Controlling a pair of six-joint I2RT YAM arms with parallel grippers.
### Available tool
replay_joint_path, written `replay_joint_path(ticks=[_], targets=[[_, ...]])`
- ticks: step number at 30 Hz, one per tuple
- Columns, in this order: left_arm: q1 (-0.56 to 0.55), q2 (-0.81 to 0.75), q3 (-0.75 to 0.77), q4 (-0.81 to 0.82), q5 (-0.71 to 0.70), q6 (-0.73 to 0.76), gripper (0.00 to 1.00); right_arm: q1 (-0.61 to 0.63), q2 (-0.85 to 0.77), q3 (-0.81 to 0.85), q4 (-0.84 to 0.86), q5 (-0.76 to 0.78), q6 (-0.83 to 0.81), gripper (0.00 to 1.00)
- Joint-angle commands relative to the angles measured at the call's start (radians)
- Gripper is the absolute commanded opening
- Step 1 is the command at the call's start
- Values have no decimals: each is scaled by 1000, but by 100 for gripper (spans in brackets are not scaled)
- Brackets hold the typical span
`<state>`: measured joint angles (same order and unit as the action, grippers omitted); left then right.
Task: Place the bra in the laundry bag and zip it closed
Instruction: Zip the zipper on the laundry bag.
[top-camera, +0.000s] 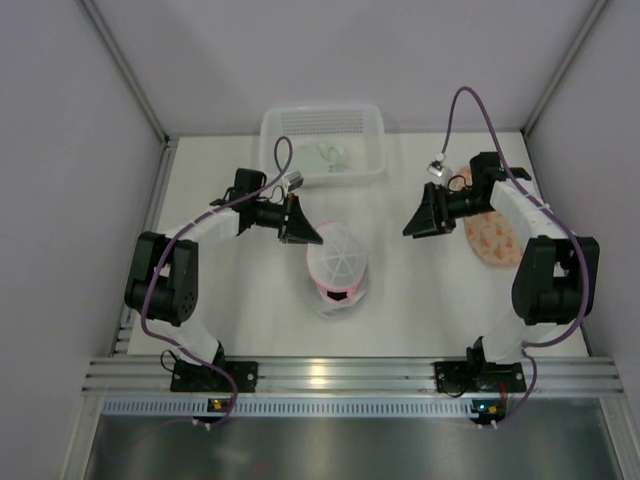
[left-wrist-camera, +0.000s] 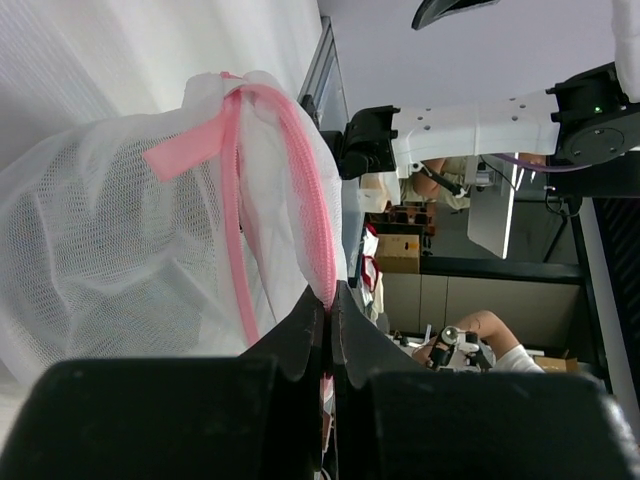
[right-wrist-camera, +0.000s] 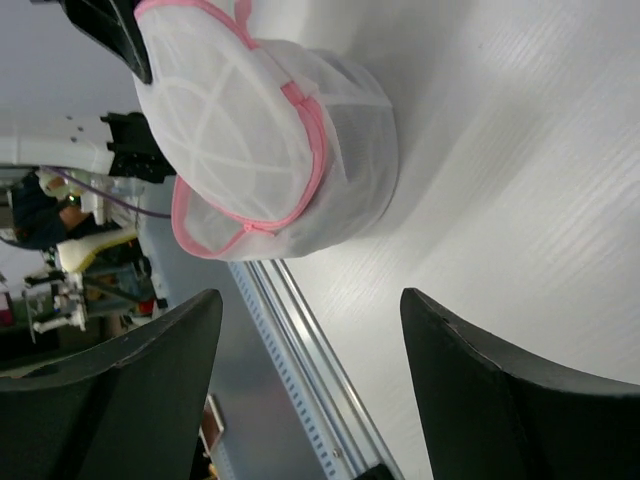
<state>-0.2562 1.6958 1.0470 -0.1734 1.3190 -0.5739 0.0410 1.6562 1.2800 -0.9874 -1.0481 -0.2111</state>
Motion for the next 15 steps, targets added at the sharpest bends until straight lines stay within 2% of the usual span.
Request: replay_joint_path(ticks=[1,3,4,5,10,15], targets=[[-5,19,47,45,29,6,0,-10,-32,-34,-31,-85,20,74],[-5,24,60,43,57,3,0,28,-78,-99,111,-113,129,76],[-5,22,65,43,63,0,0,48,-91,-132,168,-122,185,80],[-5,22,68,43,72,-4,0,69,-116,-190,215,-127,293,81],[-8,13,80,41,115,-55,0,236,-142,-304,540,-128,563,84],[-15,-13,81,40,152,-118,0,315,-104,-358,743,-115,703,87]])
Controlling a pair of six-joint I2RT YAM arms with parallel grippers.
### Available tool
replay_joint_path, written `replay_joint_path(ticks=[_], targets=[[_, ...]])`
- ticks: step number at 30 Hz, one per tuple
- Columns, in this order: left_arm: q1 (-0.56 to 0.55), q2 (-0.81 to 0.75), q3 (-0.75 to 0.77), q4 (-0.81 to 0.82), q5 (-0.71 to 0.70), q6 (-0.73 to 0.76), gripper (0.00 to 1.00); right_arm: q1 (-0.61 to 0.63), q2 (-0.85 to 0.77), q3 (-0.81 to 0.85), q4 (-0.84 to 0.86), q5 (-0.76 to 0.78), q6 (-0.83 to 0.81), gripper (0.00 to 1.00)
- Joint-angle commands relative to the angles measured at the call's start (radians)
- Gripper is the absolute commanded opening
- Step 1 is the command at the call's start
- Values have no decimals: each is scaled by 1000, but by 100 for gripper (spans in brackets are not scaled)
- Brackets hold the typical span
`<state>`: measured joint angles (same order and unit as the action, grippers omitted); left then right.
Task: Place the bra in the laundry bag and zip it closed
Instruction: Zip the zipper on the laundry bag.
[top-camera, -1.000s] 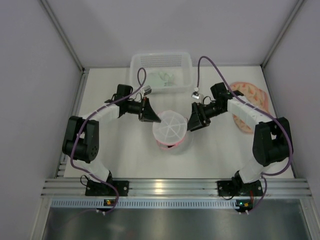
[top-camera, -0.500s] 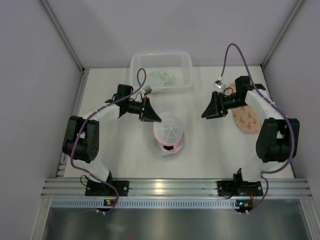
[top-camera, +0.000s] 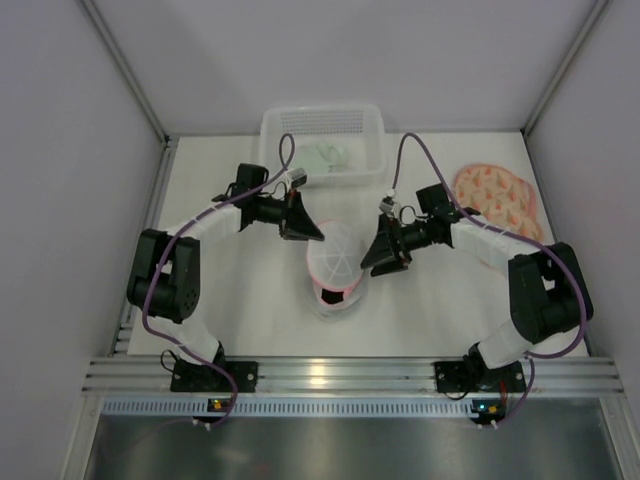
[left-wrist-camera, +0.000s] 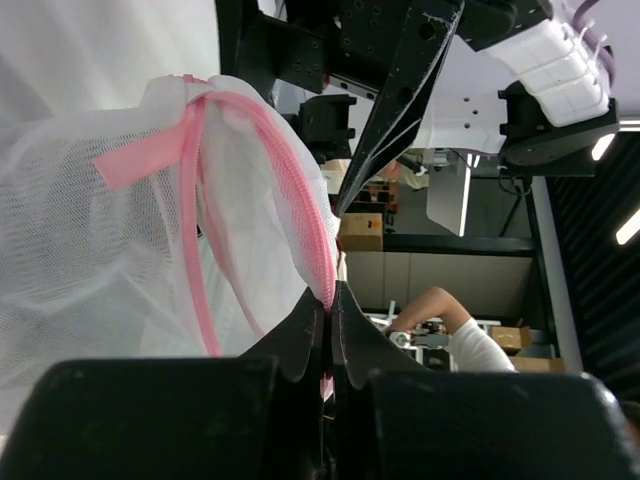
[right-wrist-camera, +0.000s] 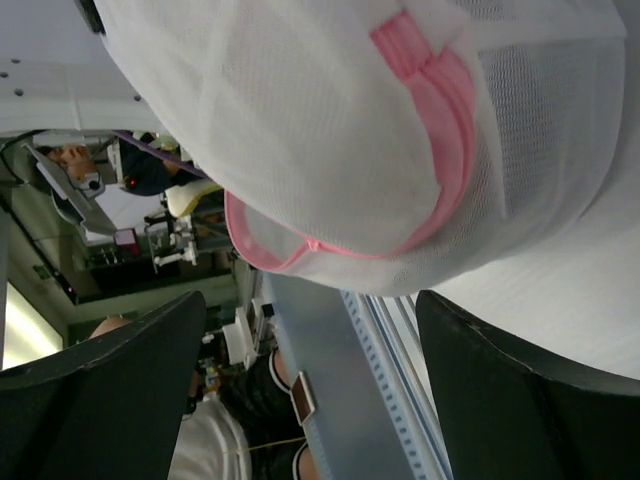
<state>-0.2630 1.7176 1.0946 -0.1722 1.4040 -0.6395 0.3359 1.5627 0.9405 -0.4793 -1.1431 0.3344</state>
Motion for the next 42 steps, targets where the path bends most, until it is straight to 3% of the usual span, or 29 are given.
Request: replay_joint_path(ticks=[1,5,16,19,23,27,34,37,42], targets=[[-10,-42,33,39,73,-63,0,29,-7,-29,279,-17,178,87],[-21,-59,28,39,99,-92,0,71,5,-78,572,-6,323,89],[-27,-59,-38,39,115,-112,0,140,-7,-143,838,-35,485,88],[-24,-49,-36,42,93,-95,0,137,-27,-177,932,-56,557,74],[7,-38,-33,27,-6,1,0,117,-58,-180,872,-72,532,58],[53,-4,89,-263,-140,259,0,97,-82,-180,797,-76,473,34],[2,-33,100,-340,-184,369,0,94,-81,-143,837,-93,515,0],[-30,-82,76,-372,-218,435,1,92,-64,-143,893,-102,554,0],[-39,-269,44,-389,-414,576,28,88,-7,-155,1047,-168,650,0]])
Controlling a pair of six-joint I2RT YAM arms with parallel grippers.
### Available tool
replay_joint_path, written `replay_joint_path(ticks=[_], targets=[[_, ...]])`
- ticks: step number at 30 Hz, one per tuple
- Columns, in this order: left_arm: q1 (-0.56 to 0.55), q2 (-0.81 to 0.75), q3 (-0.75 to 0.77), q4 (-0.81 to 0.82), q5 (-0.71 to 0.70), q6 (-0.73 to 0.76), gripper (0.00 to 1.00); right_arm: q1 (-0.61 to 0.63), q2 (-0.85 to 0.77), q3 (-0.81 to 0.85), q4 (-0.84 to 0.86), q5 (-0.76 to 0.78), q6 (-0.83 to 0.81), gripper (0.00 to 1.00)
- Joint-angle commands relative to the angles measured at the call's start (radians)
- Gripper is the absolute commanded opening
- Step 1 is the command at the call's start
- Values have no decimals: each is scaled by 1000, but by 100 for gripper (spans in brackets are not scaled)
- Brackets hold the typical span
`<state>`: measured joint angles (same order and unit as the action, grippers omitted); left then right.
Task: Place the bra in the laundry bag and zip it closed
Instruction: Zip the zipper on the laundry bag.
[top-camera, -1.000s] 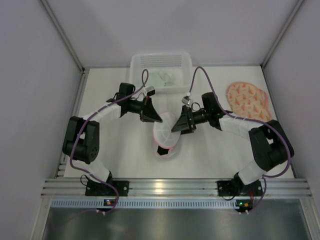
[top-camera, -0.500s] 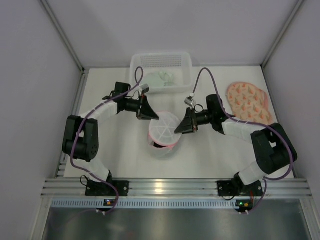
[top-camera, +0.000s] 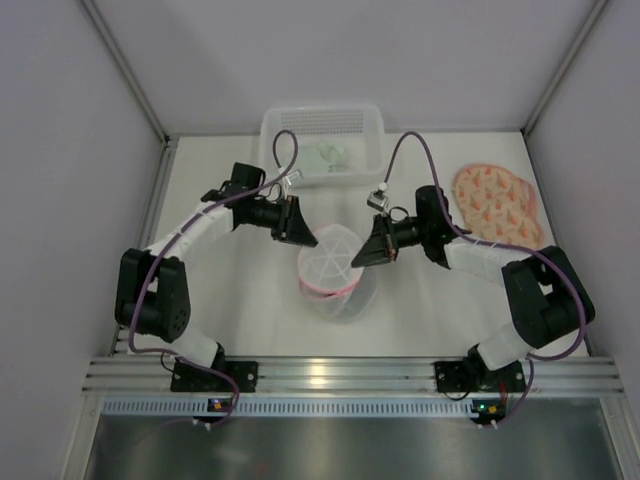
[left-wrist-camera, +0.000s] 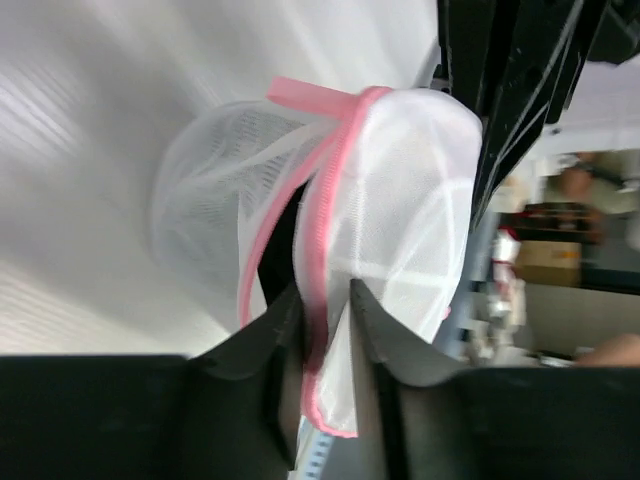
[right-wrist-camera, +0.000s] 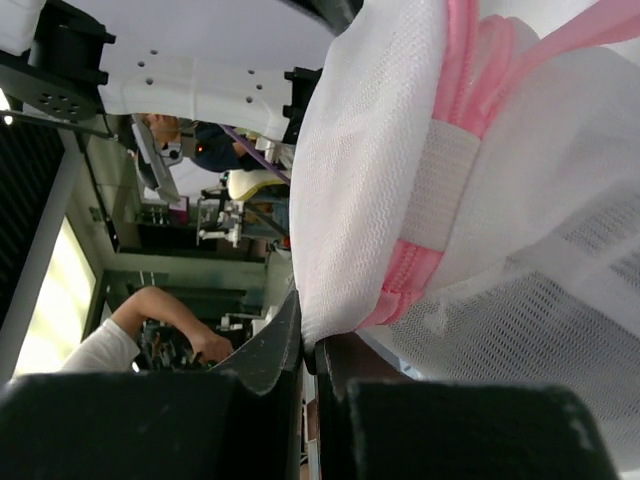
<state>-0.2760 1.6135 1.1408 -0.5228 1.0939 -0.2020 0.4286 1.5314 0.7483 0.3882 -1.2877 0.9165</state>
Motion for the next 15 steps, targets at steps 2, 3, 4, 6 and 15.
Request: replay_joint_path(ticks=[2,3,4,6,15], targets=[[-26,-220,7,-40,-167,235,39,-7,58,23,311,-51,125,0],[-26,-249,14,-40,-204,272,41,-8,70,5,381,-58,209,0],[-26,-295,31,-51,-215,312,45,-8,91,-7,522,-61,258,0],[-32,-335,56,-98,-238,462,55,-10,122,-36,709,-65,439,0],[-320,-415,90,-287,-551,992,60,-8,204,-53,862,-62,557,0]])
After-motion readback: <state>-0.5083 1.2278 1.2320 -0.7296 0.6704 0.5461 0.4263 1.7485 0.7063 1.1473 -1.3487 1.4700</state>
